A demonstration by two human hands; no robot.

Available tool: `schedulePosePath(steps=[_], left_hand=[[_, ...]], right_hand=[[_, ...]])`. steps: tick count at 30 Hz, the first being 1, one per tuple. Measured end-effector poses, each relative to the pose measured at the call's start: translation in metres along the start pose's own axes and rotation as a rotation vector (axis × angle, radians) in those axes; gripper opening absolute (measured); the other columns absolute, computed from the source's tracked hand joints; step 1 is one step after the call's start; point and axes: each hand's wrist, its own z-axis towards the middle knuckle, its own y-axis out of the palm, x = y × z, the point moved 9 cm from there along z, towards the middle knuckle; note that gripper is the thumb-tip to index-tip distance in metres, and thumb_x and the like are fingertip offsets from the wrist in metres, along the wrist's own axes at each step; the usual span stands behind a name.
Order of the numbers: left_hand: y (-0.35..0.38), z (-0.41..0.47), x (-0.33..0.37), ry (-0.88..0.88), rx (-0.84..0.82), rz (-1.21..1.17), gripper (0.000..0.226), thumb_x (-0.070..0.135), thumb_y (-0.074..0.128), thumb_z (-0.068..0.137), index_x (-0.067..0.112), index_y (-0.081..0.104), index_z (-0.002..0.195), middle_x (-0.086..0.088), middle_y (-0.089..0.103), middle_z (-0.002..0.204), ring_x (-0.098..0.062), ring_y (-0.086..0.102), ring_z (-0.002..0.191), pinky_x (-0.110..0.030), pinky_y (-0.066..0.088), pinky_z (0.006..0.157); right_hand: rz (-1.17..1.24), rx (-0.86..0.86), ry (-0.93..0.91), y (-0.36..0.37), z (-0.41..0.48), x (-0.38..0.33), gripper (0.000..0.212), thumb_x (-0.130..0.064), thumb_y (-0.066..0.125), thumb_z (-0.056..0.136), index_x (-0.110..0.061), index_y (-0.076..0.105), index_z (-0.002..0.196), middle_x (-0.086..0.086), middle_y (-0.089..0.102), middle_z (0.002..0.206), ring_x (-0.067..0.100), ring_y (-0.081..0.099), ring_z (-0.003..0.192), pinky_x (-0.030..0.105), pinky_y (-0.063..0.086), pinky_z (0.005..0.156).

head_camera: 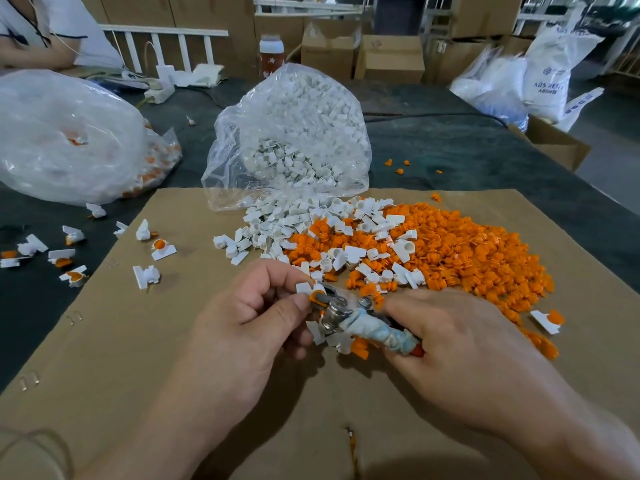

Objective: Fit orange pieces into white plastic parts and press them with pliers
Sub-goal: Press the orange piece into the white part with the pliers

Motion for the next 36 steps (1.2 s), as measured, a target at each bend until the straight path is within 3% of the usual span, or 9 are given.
schedulePosePath(steps=[10, 14, 18, 21, 24, 26, 29, 33, 36], left_hand=[[0.003, 0.000, -0.002, 0.014, 0.003, -0.046, 0.009, 0.028, 0.061, 0.084, 0.029, 0.070, 0.087, -0.002, 0.064, 0.069, -0.015, 0.063, 0.062, -0.026, 0.052, 0.058], [0.004, -0.001, 0.003, 0.016, 0.016, -0.078, 0.004, 0.025, 0.072, 0.086, 0.028, 0.070, 0.084, -0.004, 0.063, 0.069, -0.014, 0.062, 0.060, -0.023, 0.052, 0.055], [0.004, -0.003, 0.007, 0.013, 0.023, -0.084, 0.010, 0.028, 0.061, 0.079, 0.027, 0.070, 0.083, -0.004, 0.063, 0.067, -0.014, 0.062, 0.059, -0.024, 0.052, 0.055], [0.002, -0.005, 0.013, 0.030, 0.025, -0.066, 0.005, 0.026, 0.065, 0.085, 0.028, 0.070, 0.084, -0.003, 0.064, 0.066, -0.015, 0.062, 0.060, -0.025, 0.054, 0.056], [-0.004, -0.006, 0.013, 0.026, 0.084, -0.030, 0.016, 0.015, 0.066, 0.093, 0.027, 0.070, 0.084, -0.004, 0.063, 0.064, -0.016, 0.061, 0.057, -0.027, 0.054, 0.054], [-0.010, -0.005, 0.007, -0.037, 0.145, 0.010, 0.026, 0.007, 0.061, 0.096, 0.027, 0.068, 0.081, -0.003, 0.064, 0.064, -0.014, 0.060, 0.055, -0.024, 0.051, 0.052], [-0.020, -0.004, -0.002, -0.153, 0.237, -0.009, 0.024, 0.005, 0.060, 0.089, 0.024, 0.068, 0.076, -0.004, 0.068, 0.065, -0.011, 0.056, 0.049, -0.020, 0.047, 0.047], [-0.013, -0.005, -0.007, -0.235, 0.204, -0.026, 0.022, 0.005, 0.060, 0.086, 0.020, 0.068, 0.072, -0.003, 0.067, 0.063, -0.011, 0.056, 0.047, -0.019, 0.046, 0.044], [-0.009, -0.006, -0.010, -0.247, 0.184, 0.007, 0.022, 0.006, 0.061, 0.087, 0.021, 0.068, 0.072, -0.003, 0.067, 0.063, -0.012, 0.057, 0.049, -0.020, 0.046, 0.046]], right_hand=[[0.007, 0.010, 0.003, -0.001, 0.000, 0.004, 0.024, -0.056, 0.038, 0.086, -0.035, 0.050, 0.088, -0.015, 0.050, 0.081, 0.007, 0.047, 0.078, 0.028, 0.040, 0.075], [0.006, 0.014, 0.005, 0.000, 0.000, 0.004, 0.025, -0.055, 0.038, 0.087, -0.033, 0.046, 0.080, -0.014, 0.048, 0.074, 0.009, 0.045, 0.071, 0.028, 0.035, 0.066], [-0.010, 0.052, 0.015, -0.003, -0.001, 0.001, 0.027, -0.053, 0.038, 0.086, -0.031, 0.043, 0.072, -0.013, 0.045, 0.064, 0.010, 0.043, 0.060, 0.026, 0.029, 0.055], [-0.005, 0.139, 0.021, -0.012, -0.002, -0.003, 0.024, -0.049, 0.042, 0.084, -0.031, 0.044, 0.068, -0.012, 0.043, 0.059, 0.010, 0.041, 0.053, 0.025, 0.030, 0.048], [0.023, 0.148, 0.009, -0.009, -0.001, -0.003, 0.028, -0.054, 0.041, 0.080, -0.032, 0.057, 0.079, -0.015, 0.052, 0.068, 0.009, 0.048, 0.061, 0.028, 0.040, 0.055], [0.010, 0.069, 0.038, 0.000, 0.002, 0.003, 0.049, -0.070, 0.032, 0.078, -0.036, 0.061, 0.098, -0.019, 0.057, 0.083, 0.008, 0.053, 0.077, 0.032, 0.045, 0.071], [-0.091, -0.002, 0.103, 0.008, 0.007, 0.018, 0.073, -0.084, 0.017, 0.071, -0.039, 0.054, 0.115, -0.019, 0.055, 0.097, 0.009, 0.049, 0.091, 0.033, 0.038, 0.084], [-0.140, 0.084, 0.157, 0.005, 0.009, 0.026, 0.072, -0.080, 0.028, 0.073, -0.031, 0.059, 0.115, -0.010, 0.058, 0.096, 0.018, 0.051, 0.093, 0.038, 0.036, 0.082], [-0.120, 0.091, 0.171, 0.006, 0.010, 0.028, 0.067, -0.075, 0.037, 0.076, -0.030, 0.057, 0.121, -0.008, 0.057, 0.108, 0.020, 0.047, 0.104, 0.039, 0.033, 0.087]])
